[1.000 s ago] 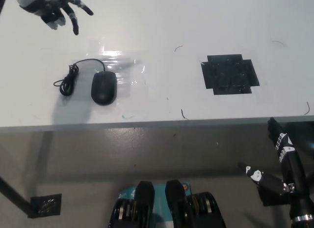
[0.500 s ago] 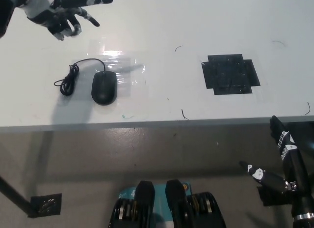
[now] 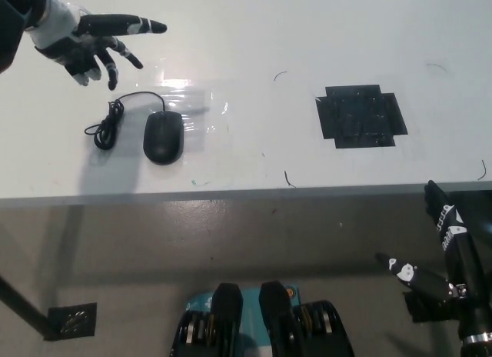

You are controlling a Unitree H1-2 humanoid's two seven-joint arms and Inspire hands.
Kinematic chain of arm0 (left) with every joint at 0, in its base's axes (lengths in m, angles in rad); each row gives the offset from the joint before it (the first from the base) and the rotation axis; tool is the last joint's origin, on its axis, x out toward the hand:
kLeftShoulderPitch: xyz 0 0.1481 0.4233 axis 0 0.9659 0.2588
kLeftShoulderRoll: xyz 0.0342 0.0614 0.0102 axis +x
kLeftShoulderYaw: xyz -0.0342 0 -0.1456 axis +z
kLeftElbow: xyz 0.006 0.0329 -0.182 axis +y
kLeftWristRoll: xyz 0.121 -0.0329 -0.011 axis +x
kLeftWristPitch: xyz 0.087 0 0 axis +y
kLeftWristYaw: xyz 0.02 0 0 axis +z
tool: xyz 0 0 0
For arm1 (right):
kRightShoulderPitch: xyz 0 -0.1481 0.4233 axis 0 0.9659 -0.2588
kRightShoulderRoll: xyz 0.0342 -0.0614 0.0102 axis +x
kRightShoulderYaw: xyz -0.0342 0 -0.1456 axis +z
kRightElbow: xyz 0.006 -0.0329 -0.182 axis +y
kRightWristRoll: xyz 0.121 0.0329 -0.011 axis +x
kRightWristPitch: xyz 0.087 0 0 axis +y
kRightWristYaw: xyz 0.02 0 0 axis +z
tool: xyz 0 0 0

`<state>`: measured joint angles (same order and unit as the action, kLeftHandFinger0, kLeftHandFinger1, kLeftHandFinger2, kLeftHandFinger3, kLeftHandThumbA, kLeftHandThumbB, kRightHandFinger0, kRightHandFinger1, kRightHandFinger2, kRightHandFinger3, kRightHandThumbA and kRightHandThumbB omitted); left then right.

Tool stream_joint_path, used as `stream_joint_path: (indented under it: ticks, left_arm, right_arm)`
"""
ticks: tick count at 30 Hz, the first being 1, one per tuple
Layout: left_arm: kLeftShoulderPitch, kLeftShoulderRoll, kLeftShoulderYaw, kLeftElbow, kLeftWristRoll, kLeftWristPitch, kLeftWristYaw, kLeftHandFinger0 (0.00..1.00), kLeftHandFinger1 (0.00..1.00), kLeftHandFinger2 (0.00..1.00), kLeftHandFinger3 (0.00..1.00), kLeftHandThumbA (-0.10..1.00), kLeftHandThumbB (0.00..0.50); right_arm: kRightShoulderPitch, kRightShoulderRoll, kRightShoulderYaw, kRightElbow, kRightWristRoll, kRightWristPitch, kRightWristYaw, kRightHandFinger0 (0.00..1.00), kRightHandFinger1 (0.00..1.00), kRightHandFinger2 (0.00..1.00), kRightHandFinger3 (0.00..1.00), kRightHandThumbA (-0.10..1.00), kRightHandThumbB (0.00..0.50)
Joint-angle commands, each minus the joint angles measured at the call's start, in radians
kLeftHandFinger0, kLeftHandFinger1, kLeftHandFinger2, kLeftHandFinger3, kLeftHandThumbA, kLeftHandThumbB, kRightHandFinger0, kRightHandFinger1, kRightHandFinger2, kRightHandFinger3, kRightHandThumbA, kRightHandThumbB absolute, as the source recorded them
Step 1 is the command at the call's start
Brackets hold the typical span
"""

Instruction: The robot uses left hand to click on the left button of the black mouse, which is placed on the left area of the table

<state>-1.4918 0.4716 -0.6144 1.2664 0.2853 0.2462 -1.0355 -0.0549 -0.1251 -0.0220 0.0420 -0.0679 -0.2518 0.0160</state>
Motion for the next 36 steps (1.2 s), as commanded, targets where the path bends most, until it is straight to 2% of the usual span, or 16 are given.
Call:
stream_joint_path:
  ticks: [1,8,16,17,18,20,23,25,27,28,30,31,32,33,35,36]
  left_arm:
    - [-0.052,-0.004,-0.007,0.008,0.052,-0.037,-0.002,0.00,0.00,0.23,1.00,1.00,0.277]
    - [-0.035,-0.034,-0.005,0.028,0.082,-0.063,0.012,0.00,0.00,0.20,1.00,1.00,0.264]
    - [-0.023,-0.064,-0.008,0.059,0.116,-0.076,0.056,0.00,0.11,0.52,1.00,1.00,0.297]
    - [-0.020,-0.065,-0.008,0.063,0.119,-0.103,0.059,0.00,0.13,0.52,0.90,1.00,0.279]
    - [-0.019,-0.063,-0.009,0.064,0.124,-0.126,0.065,0.00,0.15,0.54,0.52,1.00,0.281]
    - [-0.015,-0.067,-0.006,0.073,0.128,-0.135,0.078,0.00,0.15,0.54,0.86,1.00,0.278]
    - [-0.011,-0.072,-0.013,0.076,0.146,-0.152,0.095,0.00,0.13,0.53,0.89,1.00,0.301]
    - [-0.006,-0.074,-0.013,0.076,0.153,-0.156,0.107,0.00,0.13,0.54,1.00,1.00,0.323]
    - [-0.006,-0.079,-0.016,0.082,0.165,-0.163,0.111,0.00,0.14,0.59,0.34,1.00,0.336]
    - [-0.005,-0.084,-0.015,0.089,0.166,-0.156,0.101,0.00,0.15,0.62,0.12,1.00,0.357]
    - [0.000,-0.087,-0.014,0.089,0.171,-0.163,0.114,0.00,0.20,0.67,0.32,1.00,0.338]
    - [0.002,-0.090,-0.008,0.093,0.168,-0.158,0.113,0.00,0.23,0.67,0.66,1.00,0.300]
    - [0.004,-0.094,-0.002,0.102,0.165,-0.154,0.113,0.00,0.23,0.64,1.00,1.00,0.322]
    - [0.006,-0.095,-0.003,0.105,0.169,-0.163,0.120,0.00,0.19,0.61,1.00,1.00,0.323]
    - [0.008,-0.097,0.015,0.111,0.158,-0.128,0.129,0.00,0.13,0.57,0.50,1.00,0.321]
    - [0.007,-0.096,0.015,0.110,0.162,-0.135,0.134,0.00,0.14,0.58,0.73,1.00,0.312]
  right_arm:
    - [-0.021,-0.009,-0.011,-0.032,-0.003,-0.003,-0.007,1.00,1.00,1.00,1.00,0.93,0.010]
    - [-0.020,-0.012,-0.009,-0.040,-0.010,0.006,-0.006,1.00,1.00,1.00,1.00,0.94,0.011]
    - [-0.020,-0.012,-0.005,-0.040,-0.009,0.005,-0.001,1.00,1.00,1.00,1.00,0.92,0.028]
    - [-0.020,-0.012,-0.005,-0.041,-0.010,0.006,-0.001,1.00,1.00,1.00,1.00,0.91,0.029]
    - [-0.021,-0.013,-0.004,-0.041,-0.013,0.007,-0.001,1.00,1.00,1.00,1.00,0.91,0.030]
    - [-0.021,-0.013,-0.004,-0.046,-0.013,0.013,-0.001,1.00,1.00,1.00,1.00,0.91,0.032]
    - [-0.021,-0.017,-0.002,-0.045,-0.019,0.018,0.000,1.00,1.00,1.00,1.00,0.91,0.041]
    - [-0.021,-0.016,-0.002,-0.048,-0.020,0.023,-0.001,1.00,1.00,1.00,1.00,0.91,0.053]
    - [-0.023,-0.016,-0.002,-0.047,-0.021,0.024,-0.002,1.00,1.00,1.00,1.00,0.91,0.055]
    - [-0.023,-0.014,-0.003,-0.046,-0.016,0.022,-0.002,1.00,1.00,1.00,1.00,0.90,0.061]
    - [-0.021,-0.013,-0.003,-0.045,-0.015,0.019,-0.002,1.00,1.00,1.00,1.00,0.90,0.060]
    - [-0.020,-0.014,-0.002,-0.045,-0.014,0.018,-0.001,1.00,1.00,1.00,1.00,0.90,0.060]
    - [-0.020,-0.016,-0.002,-0.045,-0.015,0.016,0.000,1.00,1.00,1.00,1.00,0.90,0.060]
    - [-0.021,-0.017,-0.001,-0.045,-0.017,0.013,0.000,1.00,1.00,1.00,1.00,0.90,0.060]
    - [-0.020,-0.016,-0.001,-0.047,-0.018,0.016,0.000,1.00,1.00,1.00,1.00,0.90,0.065]
    - [-0.021,-0.018,-0.001,-0.049,-0.018,0.020,0.001,1.00,1.00,1.00,1.00,0.90,0.071]
